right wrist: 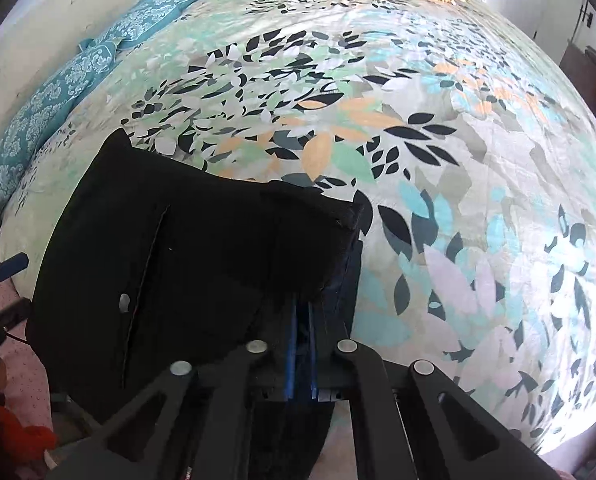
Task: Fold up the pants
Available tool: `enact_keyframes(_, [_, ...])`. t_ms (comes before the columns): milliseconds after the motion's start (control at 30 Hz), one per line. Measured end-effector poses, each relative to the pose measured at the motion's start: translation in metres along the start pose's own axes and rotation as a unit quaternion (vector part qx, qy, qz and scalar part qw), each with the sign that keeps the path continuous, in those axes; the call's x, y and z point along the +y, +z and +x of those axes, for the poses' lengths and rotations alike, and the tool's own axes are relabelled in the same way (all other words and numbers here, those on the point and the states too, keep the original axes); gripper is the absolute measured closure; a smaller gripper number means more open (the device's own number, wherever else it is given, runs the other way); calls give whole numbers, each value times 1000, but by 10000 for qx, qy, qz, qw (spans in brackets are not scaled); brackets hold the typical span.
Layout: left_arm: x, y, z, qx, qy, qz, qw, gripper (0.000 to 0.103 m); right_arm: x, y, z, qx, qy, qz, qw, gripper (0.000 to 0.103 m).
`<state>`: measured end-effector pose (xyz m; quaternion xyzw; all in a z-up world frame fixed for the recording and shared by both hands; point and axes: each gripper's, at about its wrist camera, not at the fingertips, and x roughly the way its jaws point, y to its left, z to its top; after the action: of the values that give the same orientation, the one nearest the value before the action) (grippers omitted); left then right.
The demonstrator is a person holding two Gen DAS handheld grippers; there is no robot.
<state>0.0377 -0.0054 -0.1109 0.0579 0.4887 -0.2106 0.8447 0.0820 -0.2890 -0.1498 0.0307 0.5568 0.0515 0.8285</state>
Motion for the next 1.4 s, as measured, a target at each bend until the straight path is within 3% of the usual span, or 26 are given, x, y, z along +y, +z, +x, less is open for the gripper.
enact_keyframes(33, [-1,-1,1,30,61,39,10000,21,-1,0,-8,-68,-37,26,10000,87])
enact_keyframes(133, [-1,0,4,73,199,41,9998,21,8,-5,-34,-301,-128,-108,9994,83])
enact_keyframes(300, [-5,2,8,149,400,151,9990,21,46,-22,-60,-273,583,-505,9966,84])
enact_keyframes(400, [-6,1,10,216,447,204,9986,21,71,-39,-57,-64,737,-823,9939,84])
enact_keyframes(600, [-6,1,12,289,511,221,9980,21,86,-70,-30,417,451,-1007,9930,83])
enact_keyframes(933, [-4,-1,16,370,507,186,9979,19,79,-80,-28,397,542,-763,9948,83])
enact_keyframes(967, [-2,-1,15,367,473,151,9981,19,78,-77,-29,375,586,-729,9949,82])
enact_keyframes(1067, [7,-2,11,325,298,-26,9990,18,71,-76,-42,114,891,-565,9944,63])
enact_keyframes(1133, [20,-1,9,283,223,-228,9991,18,65,-76,-55,-202,753,-437,9960,36])
enact_keyframes(1200, [38,2,9,277,129,-526,9981,17,52,-74,-66,-506,592,-287,9965,24])
enact_keyframes(1300, [69,7,15,316,-372,-1137,9923,17,18,-70,-64,-548,794,288,9949,24])
enact_keyframes(1400, [87,12,28,463,-1276,-1505,9792,17,-17,-63,-43,-312,1369,957,9855,24])
